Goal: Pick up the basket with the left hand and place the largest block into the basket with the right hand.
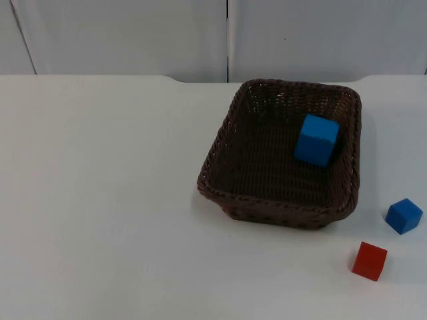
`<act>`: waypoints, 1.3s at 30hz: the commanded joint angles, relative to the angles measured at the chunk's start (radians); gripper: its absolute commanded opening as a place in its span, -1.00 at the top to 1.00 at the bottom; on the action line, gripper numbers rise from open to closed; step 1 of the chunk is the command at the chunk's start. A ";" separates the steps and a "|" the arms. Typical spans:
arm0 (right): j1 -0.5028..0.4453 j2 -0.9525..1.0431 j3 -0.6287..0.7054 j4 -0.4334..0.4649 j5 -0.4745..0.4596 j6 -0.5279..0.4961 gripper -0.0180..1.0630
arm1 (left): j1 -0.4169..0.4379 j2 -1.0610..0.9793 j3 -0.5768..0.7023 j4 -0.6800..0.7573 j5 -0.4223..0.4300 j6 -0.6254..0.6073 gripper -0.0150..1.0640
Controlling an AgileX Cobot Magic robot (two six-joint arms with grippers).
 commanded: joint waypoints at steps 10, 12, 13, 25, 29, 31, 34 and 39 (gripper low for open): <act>-0.073 -0.004 0.000 0.001 -0.005 0.004 -0.79 | 0.000 -0.004 0.004 0.005 0.001 -0.008 -0.75; -0.073 -0.004 0.000 0.001 -0.005 0.004 -0.79 | 0.000 -0.004 0.004 0.005 0.001 -0.008 -0.75; -0.073 -0.004 0.000 0.001 -0.005 0.004 -0.79 | -0.001 -0.004 0.004 0.005 0.001 -0.008 -0.75; -0.073 -0.004 0.000 0.001 -0.005 0.004 -0.79 | 0.128 -0.004 0.004 0.005 0.001 -0.008 -0.75; -0.073 -0.004 0.000 0.001 -0.005 0.004 -0.79 | 0.200 -0.004 0.004 0.005 0.001 -0.008 -0.75; -0.073 -0.004 0.000 0.001 -0.005 0.004 -0.79 | 0.238 -0.004 0.004 0.005 0.001 -0.008 -0.75; -0.073 -0.004 0.000 0.001 -0.005 0.004 -0.79 | 0.281 -0.004 0.004 0.005 0.001 -0.008 -0.75; -0.073 -0.004 0.000 0.001 -0.005 0.004 -0.79 | 0.357 -0.004 0.004 0.005 0.001 -0.008 -0.75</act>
